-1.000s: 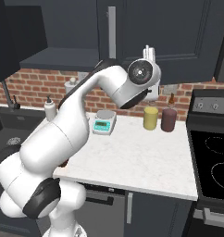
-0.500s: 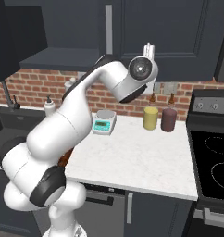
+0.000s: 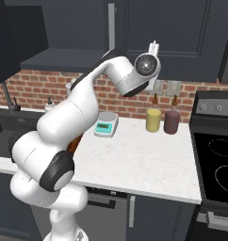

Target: Pick the kettle from the counter and place it on the tray. Then pick the mug from the cabinet and place it on the tray. Then close the cabinet doors.

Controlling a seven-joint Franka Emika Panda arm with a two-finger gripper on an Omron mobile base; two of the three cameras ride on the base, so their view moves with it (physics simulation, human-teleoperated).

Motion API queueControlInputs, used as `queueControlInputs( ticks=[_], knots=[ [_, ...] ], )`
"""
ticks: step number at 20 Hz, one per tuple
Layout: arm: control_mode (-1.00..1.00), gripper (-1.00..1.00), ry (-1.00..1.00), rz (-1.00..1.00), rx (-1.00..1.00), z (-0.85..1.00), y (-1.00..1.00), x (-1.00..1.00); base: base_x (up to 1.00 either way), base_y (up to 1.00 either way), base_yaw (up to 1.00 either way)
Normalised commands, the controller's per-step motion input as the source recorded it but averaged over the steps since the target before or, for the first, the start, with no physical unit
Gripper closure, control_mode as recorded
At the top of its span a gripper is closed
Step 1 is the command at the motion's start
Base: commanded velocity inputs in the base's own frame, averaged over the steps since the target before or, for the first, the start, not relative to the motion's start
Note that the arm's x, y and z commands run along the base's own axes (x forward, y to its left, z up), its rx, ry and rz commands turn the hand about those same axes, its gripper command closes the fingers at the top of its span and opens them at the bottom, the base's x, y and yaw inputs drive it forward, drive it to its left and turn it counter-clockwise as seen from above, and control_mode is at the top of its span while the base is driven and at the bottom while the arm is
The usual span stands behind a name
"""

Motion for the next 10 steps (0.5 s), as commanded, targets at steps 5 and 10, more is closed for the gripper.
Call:
queueControlInputs(
  ticks=[5,10],
  knots=[
    [-1.00,1.00,-0.02,0.00,0.13,-0.07,0.01,0.51,0.00,0.00,0.00],
    [-1.00,1.00,-0.07,0.00,0.05,-0.18,0.12,0.36,0.00,0.00,0.00]
  ],
)
